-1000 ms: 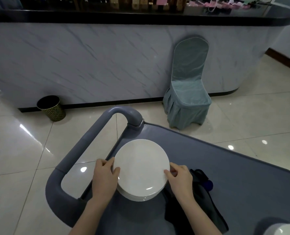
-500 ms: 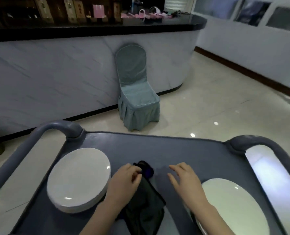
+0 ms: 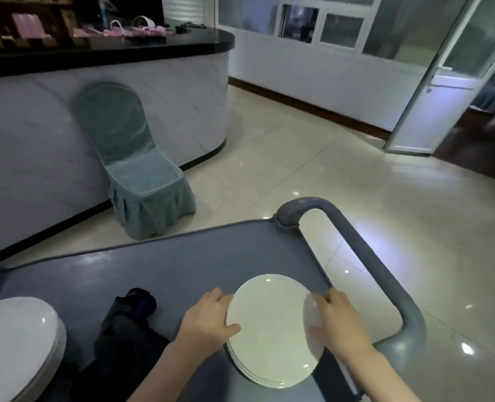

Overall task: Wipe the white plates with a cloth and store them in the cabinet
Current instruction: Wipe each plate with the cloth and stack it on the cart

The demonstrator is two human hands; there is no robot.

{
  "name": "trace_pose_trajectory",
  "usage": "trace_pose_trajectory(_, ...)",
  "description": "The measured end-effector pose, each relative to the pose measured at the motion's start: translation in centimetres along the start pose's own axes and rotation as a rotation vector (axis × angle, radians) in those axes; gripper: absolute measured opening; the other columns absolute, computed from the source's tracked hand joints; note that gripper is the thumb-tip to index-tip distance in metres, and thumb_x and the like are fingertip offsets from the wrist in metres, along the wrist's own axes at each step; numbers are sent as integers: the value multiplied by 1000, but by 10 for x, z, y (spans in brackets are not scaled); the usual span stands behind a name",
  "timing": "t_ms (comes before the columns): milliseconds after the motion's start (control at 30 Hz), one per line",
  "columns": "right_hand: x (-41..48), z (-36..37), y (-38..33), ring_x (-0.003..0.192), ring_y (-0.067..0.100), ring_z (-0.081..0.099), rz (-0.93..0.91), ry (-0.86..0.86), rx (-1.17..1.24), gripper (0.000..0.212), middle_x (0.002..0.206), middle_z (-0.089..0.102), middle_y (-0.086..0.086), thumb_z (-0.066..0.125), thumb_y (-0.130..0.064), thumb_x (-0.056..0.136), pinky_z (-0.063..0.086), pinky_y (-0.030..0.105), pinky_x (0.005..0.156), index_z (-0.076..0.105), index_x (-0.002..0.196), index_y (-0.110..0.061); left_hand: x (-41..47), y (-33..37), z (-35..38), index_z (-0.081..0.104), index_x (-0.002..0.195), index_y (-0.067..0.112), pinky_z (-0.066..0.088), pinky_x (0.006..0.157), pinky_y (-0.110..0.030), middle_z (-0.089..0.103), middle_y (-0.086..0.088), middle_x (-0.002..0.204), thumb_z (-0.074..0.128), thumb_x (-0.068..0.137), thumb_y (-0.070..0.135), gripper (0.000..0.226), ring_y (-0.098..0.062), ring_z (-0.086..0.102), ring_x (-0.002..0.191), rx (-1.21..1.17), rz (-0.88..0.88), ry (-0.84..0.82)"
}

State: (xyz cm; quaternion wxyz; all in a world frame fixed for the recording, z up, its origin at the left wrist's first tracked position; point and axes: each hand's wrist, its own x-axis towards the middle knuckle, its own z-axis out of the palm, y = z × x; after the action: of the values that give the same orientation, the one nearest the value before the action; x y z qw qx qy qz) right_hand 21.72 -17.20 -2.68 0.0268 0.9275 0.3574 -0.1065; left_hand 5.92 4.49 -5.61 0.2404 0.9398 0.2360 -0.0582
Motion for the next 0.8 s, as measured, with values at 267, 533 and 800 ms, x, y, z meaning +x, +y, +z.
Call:
trace_pose_trajectory(267,-6,11,16,104,22,56,103,-77,328,40,111,56,5,70,-31,86,50,32,86,57,119,-14,4,1,18,47,129,33,44,71,-22,51,7,99,66,69,29,63,-8,53,88,-292,-159,-42)
trace_pose_trajectory(533,-5,14,15,72,9,55,175,-56,631,38,82,64,-6,72,-8,76,40,10,57,65,112,-19,-3,-1,23,59,118,28,51,66,-19,68,3,78,72,64,10,59,-10,66,75,-592,-332,6)
trace_pose_trajectory(800,-4,10,-16,79,26,68,211,-69,1274,23,94,73,17,71,-7,84,55,37,72,73,102,-21,-38,-11,-14,64,111,24,53,80,-31,65,-1,67,68,54,16,58,-18,67,75,-918,-354,171)
